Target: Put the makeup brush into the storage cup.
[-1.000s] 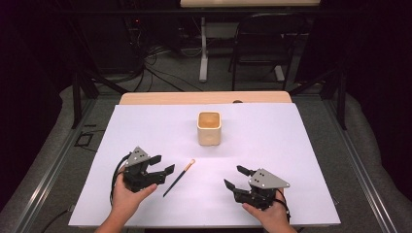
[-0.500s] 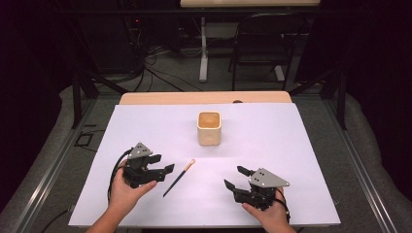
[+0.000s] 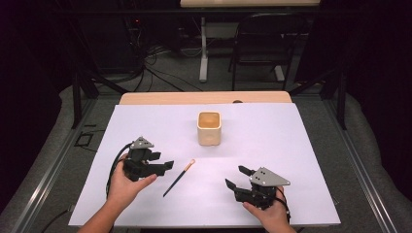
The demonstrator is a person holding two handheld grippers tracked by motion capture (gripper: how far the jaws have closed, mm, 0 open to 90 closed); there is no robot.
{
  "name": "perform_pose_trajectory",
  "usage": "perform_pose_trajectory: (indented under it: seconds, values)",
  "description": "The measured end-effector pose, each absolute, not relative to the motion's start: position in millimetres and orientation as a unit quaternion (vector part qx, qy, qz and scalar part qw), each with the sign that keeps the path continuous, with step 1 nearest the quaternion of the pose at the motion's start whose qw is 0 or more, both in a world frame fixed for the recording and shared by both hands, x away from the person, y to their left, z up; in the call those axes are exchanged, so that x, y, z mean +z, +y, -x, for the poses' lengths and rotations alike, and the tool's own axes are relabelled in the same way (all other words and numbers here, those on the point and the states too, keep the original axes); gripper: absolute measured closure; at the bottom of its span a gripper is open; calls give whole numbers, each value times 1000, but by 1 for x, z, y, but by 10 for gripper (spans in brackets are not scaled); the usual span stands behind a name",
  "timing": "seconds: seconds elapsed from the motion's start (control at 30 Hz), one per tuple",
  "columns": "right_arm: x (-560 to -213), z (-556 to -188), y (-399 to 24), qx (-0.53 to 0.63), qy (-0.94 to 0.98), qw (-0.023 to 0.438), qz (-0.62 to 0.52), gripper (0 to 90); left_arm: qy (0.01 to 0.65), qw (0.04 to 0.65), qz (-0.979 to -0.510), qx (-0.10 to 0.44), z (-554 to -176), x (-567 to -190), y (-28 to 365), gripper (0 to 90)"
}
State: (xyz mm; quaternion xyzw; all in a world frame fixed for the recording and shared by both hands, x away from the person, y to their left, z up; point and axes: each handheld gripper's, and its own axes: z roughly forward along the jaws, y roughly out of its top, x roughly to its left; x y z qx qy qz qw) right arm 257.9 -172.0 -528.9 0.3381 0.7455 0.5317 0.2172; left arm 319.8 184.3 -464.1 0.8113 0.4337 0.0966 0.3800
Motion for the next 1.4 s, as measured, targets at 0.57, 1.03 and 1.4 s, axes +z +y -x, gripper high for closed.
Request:
perform_pose_trajectory:
  seconds: [0.57, 1.03, 1.4]
  values:
    - [-531, -261, -175, 527, 747, 206, -349, 339, 453, 352, -816, 76, -333, -452, 181, 360]
    - [-533, -261, -175, 526, 748, 196, -355, 339, 446, 307, -838, 64, -341, -449, 168, 361]
    - [-535, -263, -175, 537, 738, 197, -359, 339, 445, 286, -847, 58, -347, -453, 156, 376]
